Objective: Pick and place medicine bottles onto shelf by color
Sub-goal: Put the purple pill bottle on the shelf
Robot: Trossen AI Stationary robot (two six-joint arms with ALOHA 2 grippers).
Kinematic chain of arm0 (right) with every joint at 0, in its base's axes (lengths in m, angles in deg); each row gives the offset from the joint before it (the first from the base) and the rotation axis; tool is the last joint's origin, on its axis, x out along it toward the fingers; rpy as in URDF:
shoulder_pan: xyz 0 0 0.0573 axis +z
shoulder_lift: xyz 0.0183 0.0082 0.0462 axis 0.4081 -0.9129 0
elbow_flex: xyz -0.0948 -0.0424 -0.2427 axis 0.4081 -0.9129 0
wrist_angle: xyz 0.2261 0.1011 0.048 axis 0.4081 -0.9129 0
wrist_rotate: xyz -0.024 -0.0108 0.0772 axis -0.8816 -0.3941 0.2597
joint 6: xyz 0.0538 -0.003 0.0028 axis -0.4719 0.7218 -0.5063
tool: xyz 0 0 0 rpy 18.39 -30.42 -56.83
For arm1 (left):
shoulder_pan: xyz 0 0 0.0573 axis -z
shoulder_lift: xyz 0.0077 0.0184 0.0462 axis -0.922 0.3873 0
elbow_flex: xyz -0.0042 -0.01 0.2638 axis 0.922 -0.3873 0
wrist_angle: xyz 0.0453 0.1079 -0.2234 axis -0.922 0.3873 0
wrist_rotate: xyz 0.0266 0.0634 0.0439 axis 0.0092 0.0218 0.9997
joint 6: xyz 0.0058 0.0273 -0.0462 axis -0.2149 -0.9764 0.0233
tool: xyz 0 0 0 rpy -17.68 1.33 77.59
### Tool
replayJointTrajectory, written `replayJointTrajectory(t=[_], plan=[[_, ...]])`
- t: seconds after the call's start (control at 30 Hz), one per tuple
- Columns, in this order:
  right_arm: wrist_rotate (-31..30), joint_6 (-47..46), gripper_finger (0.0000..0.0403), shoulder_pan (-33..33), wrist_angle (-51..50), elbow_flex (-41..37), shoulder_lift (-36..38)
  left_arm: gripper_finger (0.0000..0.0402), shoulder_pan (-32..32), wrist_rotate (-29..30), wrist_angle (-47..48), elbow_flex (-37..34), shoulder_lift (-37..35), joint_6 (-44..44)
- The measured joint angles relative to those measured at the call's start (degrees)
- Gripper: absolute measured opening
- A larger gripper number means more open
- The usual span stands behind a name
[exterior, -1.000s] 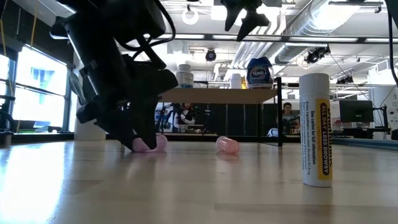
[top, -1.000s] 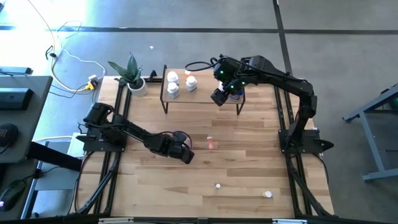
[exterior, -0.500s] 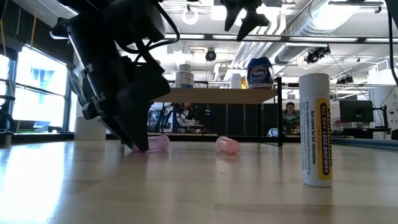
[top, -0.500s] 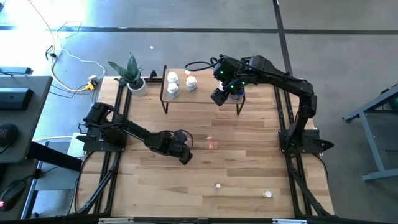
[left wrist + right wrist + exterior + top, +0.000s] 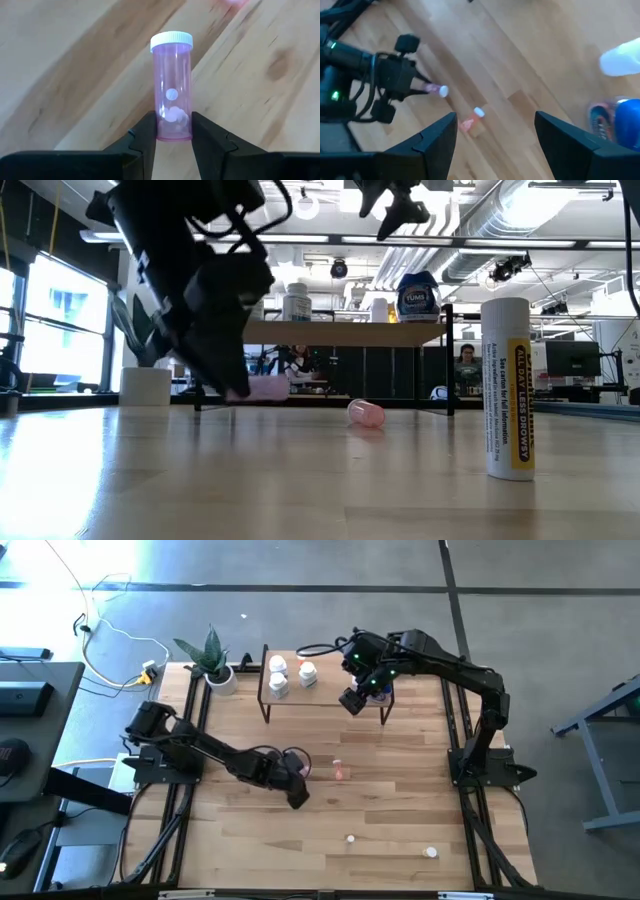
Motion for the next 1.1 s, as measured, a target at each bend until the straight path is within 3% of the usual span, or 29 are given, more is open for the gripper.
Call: replayJointTrajectory(t=[0.2, 0.5, 0.9, 1.1], plan=[[5.54, 2.77, 0.0257, -0.13, 0.65, 0.0, 0.0, 0.0097, -0.09, 1.05, -4.22, 0.02, -4.69, -2.87], [13.26, 5.57, 0.0257, -0.15, 8.01, 0.0, 0.0, 0.0097, -3.06, 7.23, -13.01, 0.13, -11.27, -11.95], [13.66, 5.75, 0.0257, -1.0, 16.74, 0.0, 0.0, 0.0097, -10.95, 6.87, -27.13, 0.11, -12.76, -25.99], [13.59, 10.33, 0.0257, -3.21, 16.72, 0.0, 0.0, 0.0097, -13.86, 6.81, -32.71, 0.11, -12.76, -31.88]])
